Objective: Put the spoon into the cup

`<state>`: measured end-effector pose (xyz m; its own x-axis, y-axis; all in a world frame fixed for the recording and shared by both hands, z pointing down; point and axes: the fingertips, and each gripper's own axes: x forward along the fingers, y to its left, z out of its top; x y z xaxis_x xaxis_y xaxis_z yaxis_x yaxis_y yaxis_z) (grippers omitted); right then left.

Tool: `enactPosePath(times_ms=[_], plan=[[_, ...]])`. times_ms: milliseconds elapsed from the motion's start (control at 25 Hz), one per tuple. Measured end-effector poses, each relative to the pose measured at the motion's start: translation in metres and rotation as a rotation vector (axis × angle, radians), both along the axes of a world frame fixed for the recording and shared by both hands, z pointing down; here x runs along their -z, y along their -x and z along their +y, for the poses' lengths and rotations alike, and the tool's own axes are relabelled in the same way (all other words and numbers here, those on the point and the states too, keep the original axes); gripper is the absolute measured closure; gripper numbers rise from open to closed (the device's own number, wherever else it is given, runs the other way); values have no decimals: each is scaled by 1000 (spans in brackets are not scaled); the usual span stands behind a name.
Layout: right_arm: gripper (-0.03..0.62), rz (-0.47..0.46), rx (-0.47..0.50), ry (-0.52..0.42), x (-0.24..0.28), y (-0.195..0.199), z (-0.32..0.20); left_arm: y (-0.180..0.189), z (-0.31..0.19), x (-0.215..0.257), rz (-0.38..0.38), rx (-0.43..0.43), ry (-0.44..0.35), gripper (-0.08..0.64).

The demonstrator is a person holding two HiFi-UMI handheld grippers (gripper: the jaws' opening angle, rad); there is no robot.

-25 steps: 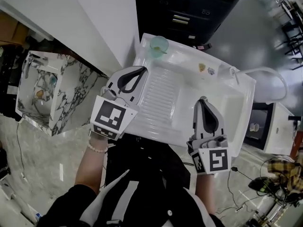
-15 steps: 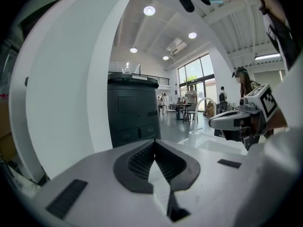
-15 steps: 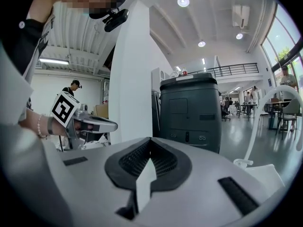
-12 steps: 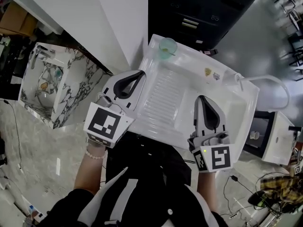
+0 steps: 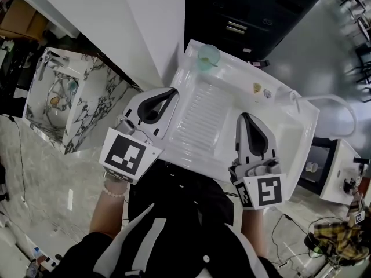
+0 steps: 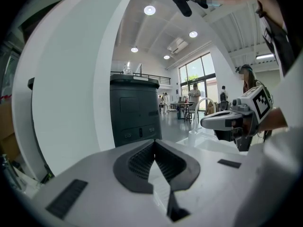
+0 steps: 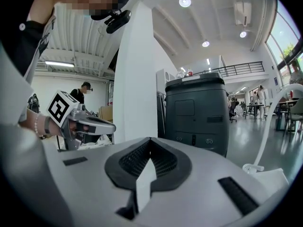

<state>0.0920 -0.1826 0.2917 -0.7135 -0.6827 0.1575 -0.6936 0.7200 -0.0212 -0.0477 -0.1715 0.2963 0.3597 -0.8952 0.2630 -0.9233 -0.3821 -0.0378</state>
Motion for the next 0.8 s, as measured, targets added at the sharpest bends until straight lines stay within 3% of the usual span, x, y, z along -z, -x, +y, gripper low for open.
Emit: enactPosePath(times_ms=[800], plan=[[592, 27, -14, -2, -3, -9, 3, -5, -2, 1, 20, 5, -9, 558]])
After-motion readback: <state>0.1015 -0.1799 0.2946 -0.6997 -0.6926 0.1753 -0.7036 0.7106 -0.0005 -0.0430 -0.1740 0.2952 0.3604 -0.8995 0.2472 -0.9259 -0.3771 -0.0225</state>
